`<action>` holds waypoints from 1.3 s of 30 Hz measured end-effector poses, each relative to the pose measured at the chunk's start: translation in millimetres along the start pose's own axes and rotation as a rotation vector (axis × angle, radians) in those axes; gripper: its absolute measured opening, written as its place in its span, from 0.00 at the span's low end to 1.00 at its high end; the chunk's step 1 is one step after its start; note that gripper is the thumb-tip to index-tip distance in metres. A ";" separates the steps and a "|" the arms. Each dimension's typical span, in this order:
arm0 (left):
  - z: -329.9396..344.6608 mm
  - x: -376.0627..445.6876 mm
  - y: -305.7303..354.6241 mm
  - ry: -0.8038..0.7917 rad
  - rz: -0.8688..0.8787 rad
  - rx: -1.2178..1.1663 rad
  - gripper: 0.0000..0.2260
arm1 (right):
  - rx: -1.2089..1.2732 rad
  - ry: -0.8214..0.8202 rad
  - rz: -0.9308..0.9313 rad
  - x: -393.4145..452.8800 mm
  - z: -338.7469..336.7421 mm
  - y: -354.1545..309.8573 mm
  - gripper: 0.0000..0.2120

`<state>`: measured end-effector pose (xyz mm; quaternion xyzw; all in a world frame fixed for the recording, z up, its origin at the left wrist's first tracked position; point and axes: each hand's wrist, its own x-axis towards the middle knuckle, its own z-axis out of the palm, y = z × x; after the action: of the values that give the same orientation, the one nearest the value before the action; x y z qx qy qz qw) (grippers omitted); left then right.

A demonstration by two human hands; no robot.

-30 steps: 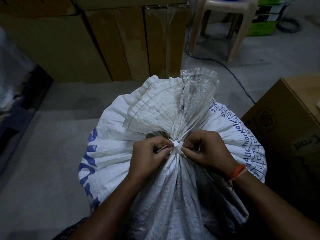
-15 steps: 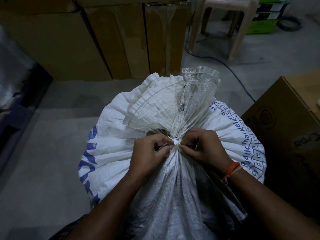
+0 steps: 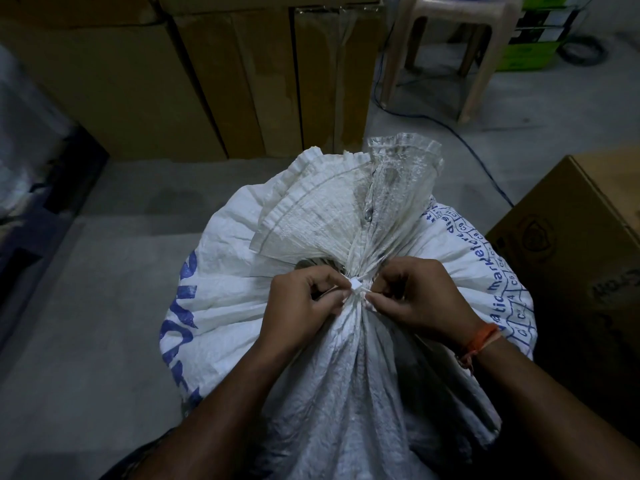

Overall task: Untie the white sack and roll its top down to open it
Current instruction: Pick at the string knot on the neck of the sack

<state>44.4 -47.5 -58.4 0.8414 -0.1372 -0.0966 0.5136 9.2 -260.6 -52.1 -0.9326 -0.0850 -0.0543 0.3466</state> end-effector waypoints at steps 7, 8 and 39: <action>-0.3 0.4 1.2 -0.023 -0.002 -0.024 0.06 | -0.003 0.000 -0.012 1.1 1.9 1.8 0.08; -0.2 0.2 1.3 -0.026 0.004 -0.015 0.06 | -0.001 0.002 -0.016 1.2 2.1 1.9 0.09; -0.5 1.8 2.8 -0.043 0.011 0.024 0.05 | -0.008 0.001 -0.014 1.4 7.7 3.5 0.07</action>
<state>45.9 -48.9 -55.7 0.8445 -0.1538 -0.1102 0.5010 11.6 -258.0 -59.9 -0.9332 -0.0913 -0.0574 0.3428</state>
